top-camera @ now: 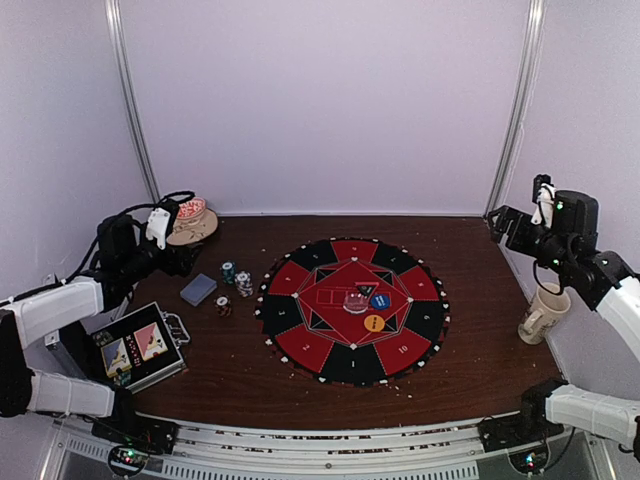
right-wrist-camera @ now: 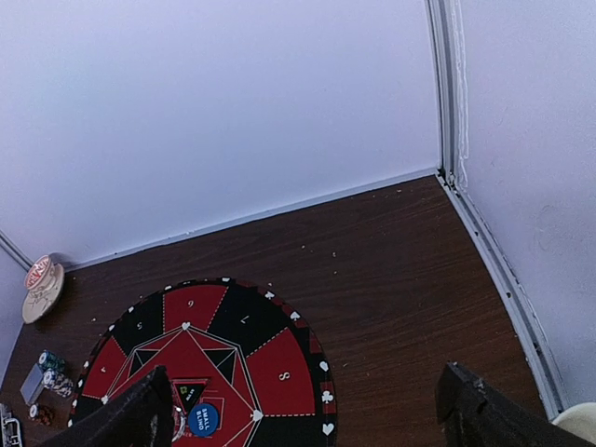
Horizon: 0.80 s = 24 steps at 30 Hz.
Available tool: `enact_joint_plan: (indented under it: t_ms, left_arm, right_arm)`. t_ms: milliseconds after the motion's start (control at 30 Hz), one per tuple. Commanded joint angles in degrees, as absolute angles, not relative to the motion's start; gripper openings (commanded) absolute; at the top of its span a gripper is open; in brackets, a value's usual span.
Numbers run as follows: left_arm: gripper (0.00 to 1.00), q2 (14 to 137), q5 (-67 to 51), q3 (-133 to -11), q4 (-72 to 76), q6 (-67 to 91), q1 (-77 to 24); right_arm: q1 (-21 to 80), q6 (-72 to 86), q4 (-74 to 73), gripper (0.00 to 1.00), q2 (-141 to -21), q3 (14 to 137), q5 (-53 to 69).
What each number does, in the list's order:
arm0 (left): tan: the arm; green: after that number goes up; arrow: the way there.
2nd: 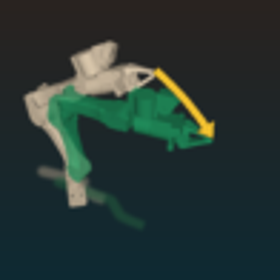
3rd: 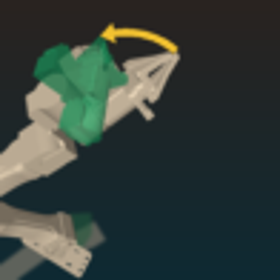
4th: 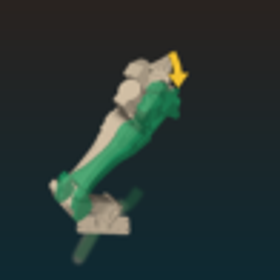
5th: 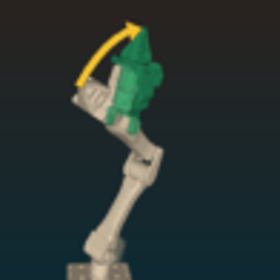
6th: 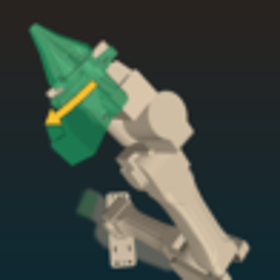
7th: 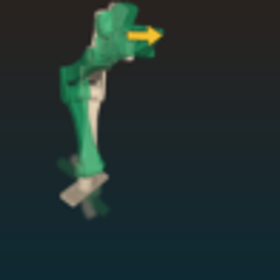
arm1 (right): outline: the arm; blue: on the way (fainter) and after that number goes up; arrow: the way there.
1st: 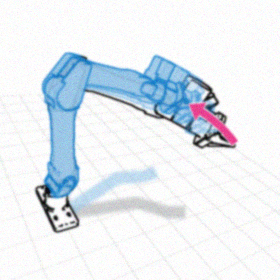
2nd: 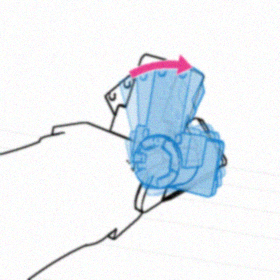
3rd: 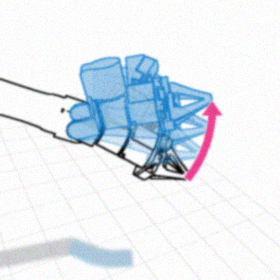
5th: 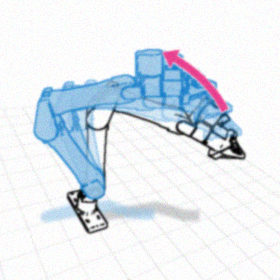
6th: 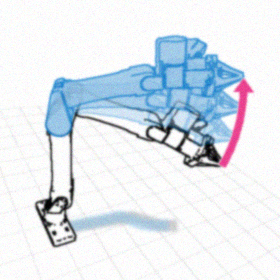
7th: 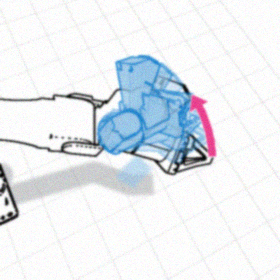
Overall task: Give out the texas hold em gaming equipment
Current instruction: Move the dealer button to position 2.
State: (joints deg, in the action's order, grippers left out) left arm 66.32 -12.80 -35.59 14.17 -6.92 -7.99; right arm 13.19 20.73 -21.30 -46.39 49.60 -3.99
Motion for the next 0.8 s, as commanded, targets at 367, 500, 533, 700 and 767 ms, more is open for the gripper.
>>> enact_joint_plan:
  t_ms: [367,500,533,700,767]
  left_arm:
    - [0.98,66.32,-11.21,-34.17,25.18,-5.43,-8.79]
    - [0.98,67.23,-11.14,-34.23,25.79,-5.27,-8.83]
    - [0.98,67.42,-11.11,-34.26,25.77,-5.21,-8.84]
    - [0.98,67.91,-11.14,-34.32,26.33,-5.26,-8.88]
    - [0.98,68.21,-11.41,-34.34,26.37,-5.23,-8.83]
  right_arm:
    - [11.90,20.84,-20.38,1.00,-49.49,55.13,6.90]
    - [12.98,19.71,-20.93,1.00,-51.21,55.00,5.86]
    - [13.28,19.62,-20.76,1.00,-51.60,54.75,5.53]
    - [15.28,18.85,-20.53,1.00,-53.37,54.40,3.71]
    - [16.71,18.49,-20.65,1.00,-54.07,54.49,1.53]
